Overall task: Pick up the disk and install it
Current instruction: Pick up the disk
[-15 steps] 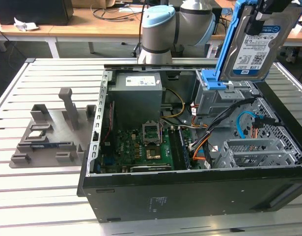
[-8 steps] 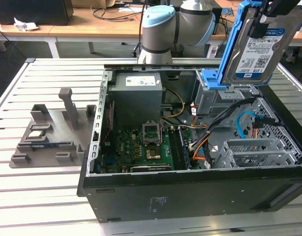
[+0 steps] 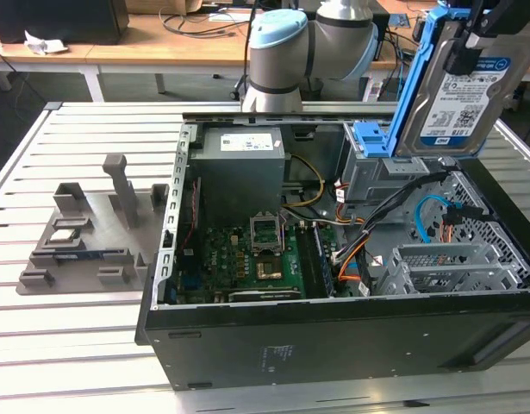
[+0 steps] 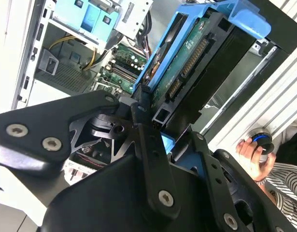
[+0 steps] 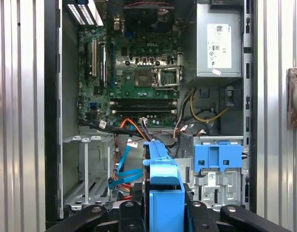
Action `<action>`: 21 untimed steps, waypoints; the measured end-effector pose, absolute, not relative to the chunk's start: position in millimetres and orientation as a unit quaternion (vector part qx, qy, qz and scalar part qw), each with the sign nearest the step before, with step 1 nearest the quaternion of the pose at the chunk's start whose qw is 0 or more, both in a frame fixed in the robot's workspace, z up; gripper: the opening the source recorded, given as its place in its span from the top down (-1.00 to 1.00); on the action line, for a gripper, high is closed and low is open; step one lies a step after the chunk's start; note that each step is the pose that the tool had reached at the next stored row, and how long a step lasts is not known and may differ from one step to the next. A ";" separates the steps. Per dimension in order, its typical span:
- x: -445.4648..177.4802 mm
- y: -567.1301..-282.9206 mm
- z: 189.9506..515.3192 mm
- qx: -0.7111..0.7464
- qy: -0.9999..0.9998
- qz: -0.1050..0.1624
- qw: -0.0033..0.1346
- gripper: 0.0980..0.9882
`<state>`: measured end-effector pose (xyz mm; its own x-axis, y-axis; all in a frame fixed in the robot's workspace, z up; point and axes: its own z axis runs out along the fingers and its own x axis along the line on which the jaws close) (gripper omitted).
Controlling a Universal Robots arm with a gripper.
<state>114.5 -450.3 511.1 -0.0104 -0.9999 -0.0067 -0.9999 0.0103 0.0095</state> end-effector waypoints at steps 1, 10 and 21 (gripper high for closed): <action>114.6 -451.8 511.1 0.703 -0.711 -0.006 0.001 0.40; 116.1 -469.6 511.1 0.703 -0.711 -0.005 0.001 0.40; 117.4 -484.9 511.1 0.703 -0.711 -0.005 0.002 0.40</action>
